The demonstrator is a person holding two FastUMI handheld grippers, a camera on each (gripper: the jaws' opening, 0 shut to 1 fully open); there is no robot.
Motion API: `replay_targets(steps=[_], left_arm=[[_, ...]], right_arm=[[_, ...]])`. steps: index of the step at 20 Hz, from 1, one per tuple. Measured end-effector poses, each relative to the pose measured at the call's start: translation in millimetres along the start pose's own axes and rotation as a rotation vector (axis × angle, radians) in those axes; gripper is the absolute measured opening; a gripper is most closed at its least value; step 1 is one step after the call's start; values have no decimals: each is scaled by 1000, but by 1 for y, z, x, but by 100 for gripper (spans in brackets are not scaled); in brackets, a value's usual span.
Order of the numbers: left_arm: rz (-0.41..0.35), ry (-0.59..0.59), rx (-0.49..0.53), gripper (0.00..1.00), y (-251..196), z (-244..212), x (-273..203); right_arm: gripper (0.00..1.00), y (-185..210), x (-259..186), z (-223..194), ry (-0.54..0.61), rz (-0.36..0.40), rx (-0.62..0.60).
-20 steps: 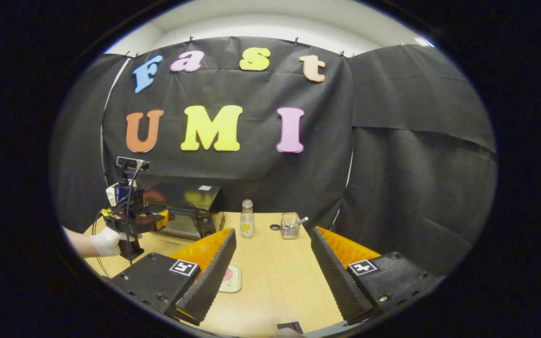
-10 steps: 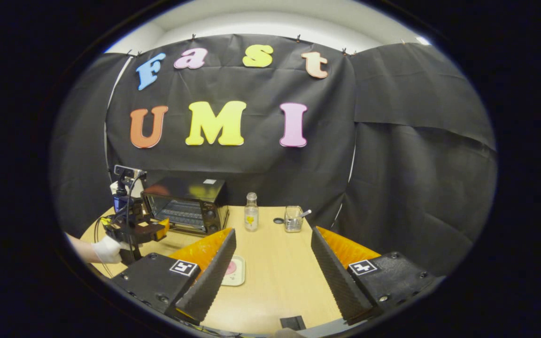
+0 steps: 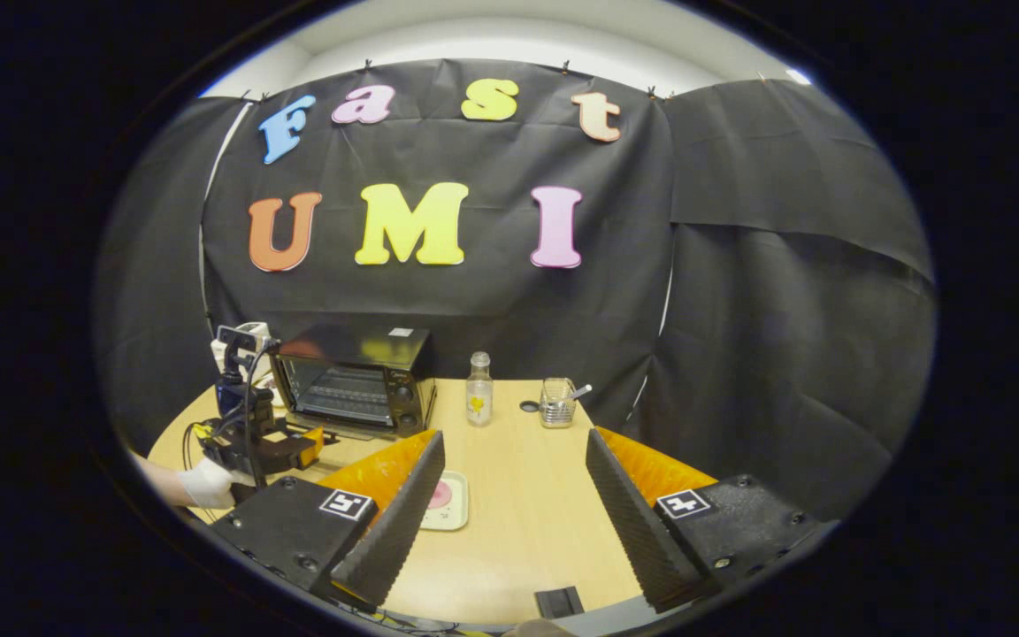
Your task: Open the electric oven with the left hand, put the food in, and close the electric oven.
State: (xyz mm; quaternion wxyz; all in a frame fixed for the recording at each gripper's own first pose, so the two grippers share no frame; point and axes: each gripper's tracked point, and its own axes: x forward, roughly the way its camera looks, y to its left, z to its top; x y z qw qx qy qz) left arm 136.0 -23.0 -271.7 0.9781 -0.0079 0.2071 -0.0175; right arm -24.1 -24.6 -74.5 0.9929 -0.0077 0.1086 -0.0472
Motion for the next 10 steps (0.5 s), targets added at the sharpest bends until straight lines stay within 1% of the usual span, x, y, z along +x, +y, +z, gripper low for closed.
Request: replay_targets(steps=[7, 10], left_arm=[[-4, 54, 9, 97, -2, -30, -2], [3, 61, 70, 97, -1, -40, -2]], right_arm=[[99, -5, -2, -6, 15, -17, 3], [99, -5, -3, -12, 28, -19, 2]])
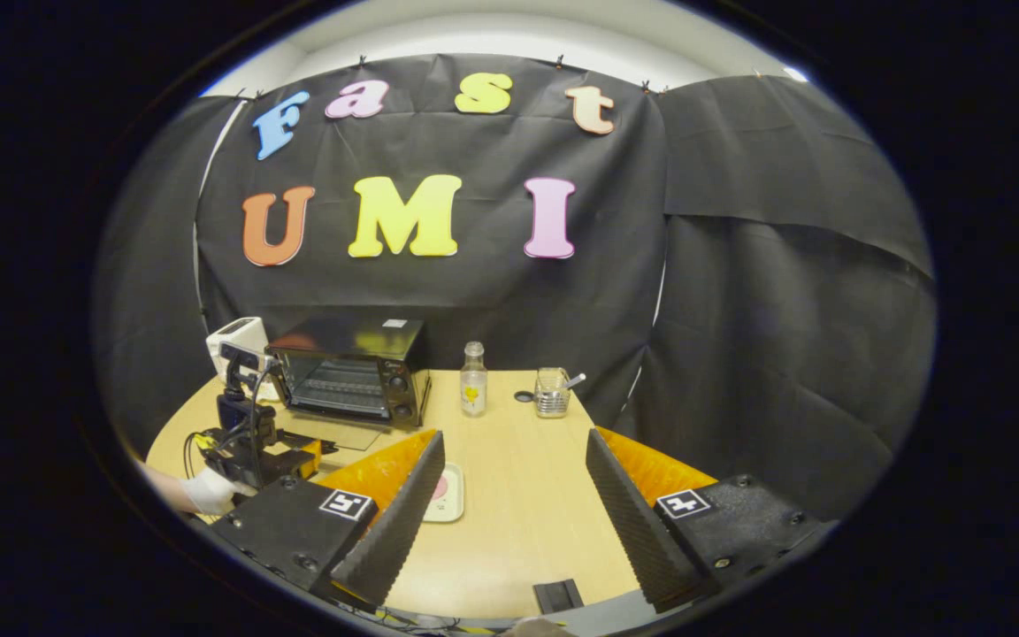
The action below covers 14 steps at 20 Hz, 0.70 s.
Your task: Open the electric oven with the left hand, put the food in, and close the electric oven.
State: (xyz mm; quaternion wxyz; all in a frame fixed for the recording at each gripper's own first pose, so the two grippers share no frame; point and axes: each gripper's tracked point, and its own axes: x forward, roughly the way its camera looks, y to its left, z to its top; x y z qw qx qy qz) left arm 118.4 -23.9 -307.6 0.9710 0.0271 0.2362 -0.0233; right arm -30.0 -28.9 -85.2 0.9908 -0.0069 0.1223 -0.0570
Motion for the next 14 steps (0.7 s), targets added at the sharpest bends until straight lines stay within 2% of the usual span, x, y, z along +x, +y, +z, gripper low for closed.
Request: replay_targets(steps=[6, 14], left_arm=[[-1, 52, -56, 97, -1, -20, 3], [-5, 117, -62, 97, -1, -45, 13]], right_arm=[[99, 1, 3, -7, 15, -4, 15], [100, -1, 3, -13, 33, -14, 15]])
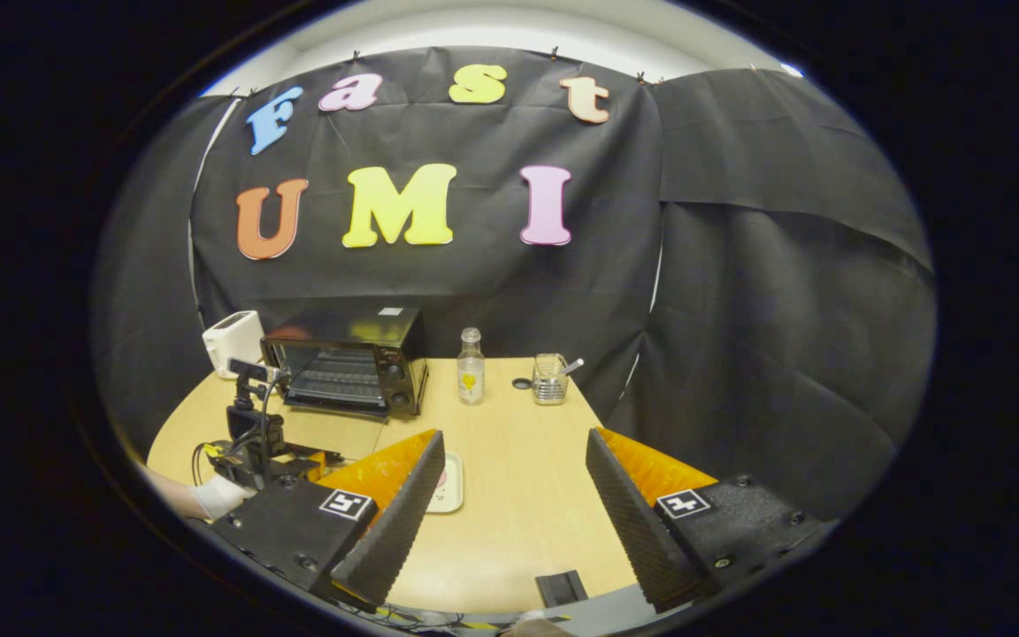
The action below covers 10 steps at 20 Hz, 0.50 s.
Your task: Open the electric oven with the left hand, put the food in, and close the electric oven.
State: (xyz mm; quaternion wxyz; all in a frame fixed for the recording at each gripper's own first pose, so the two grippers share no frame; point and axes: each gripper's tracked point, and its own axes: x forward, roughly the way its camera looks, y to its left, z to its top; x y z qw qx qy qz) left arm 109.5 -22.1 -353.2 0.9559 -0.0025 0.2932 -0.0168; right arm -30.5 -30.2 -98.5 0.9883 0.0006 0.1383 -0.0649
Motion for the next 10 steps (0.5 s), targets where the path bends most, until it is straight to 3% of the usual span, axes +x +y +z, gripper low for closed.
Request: replay_targets(steps=[5, 10], left_arm=[[-1, 37, 1, 100, -5, -8, 1], [-3, 35, -10, 97, -4, -3, -2]], right_arm=[[99, -1, 5, -7, 20, 3, 12], [99, 5, 5, -13, 30, 24, 1]])
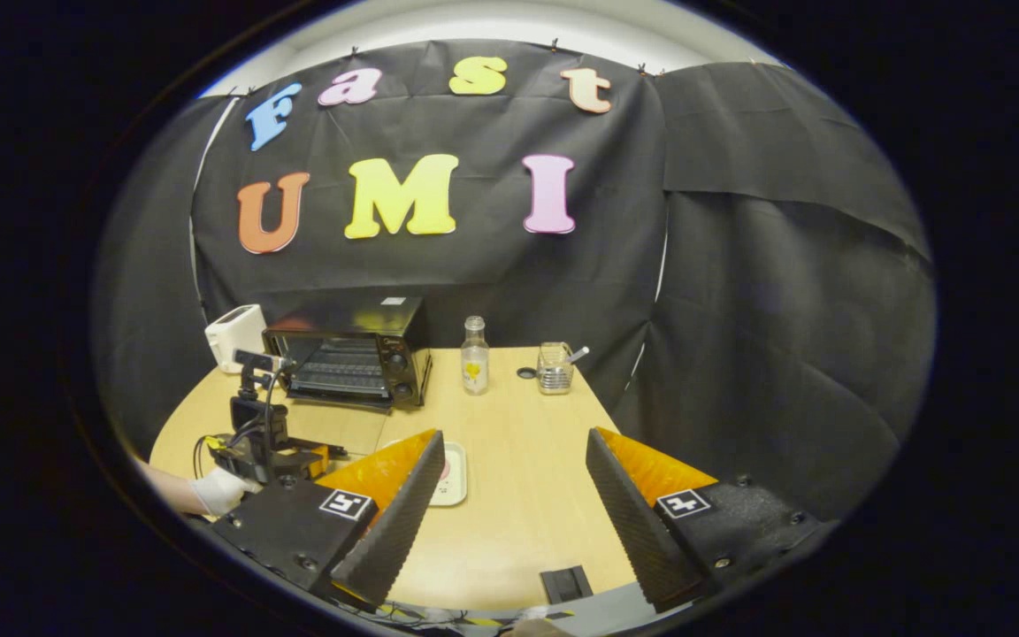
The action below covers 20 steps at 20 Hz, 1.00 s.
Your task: Open the electric oven with the left hand, put the food in, and close the electric oven.
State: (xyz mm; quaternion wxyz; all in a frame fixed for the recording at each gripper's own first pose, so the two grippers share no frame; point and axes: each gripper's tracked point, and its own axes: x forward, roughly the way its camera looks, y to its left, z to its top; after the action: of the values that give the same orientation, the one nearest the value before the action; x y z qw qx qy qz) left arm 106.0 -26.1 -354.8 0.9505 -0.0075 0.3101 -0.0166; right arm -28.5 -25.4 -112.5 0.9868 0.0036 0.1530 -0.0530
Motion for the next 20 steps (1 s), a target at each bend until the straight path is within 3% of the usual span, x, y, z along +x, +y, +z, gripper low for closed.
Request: replay_targets(steps=[7, 14, 20], left_arm=[[14, -111, 2, 97, 9, 30, -30], [16, -234, -5, 97, 32, 65, -109], [69, -328, -49, 97, 58, 102, -172]], right_arm=[[99, 2, 13, -12, 21, 31, -2], [99, 14, 57, -42, 85, 86, -22], [99, 29, 111, -81, 204, 150, -11]])
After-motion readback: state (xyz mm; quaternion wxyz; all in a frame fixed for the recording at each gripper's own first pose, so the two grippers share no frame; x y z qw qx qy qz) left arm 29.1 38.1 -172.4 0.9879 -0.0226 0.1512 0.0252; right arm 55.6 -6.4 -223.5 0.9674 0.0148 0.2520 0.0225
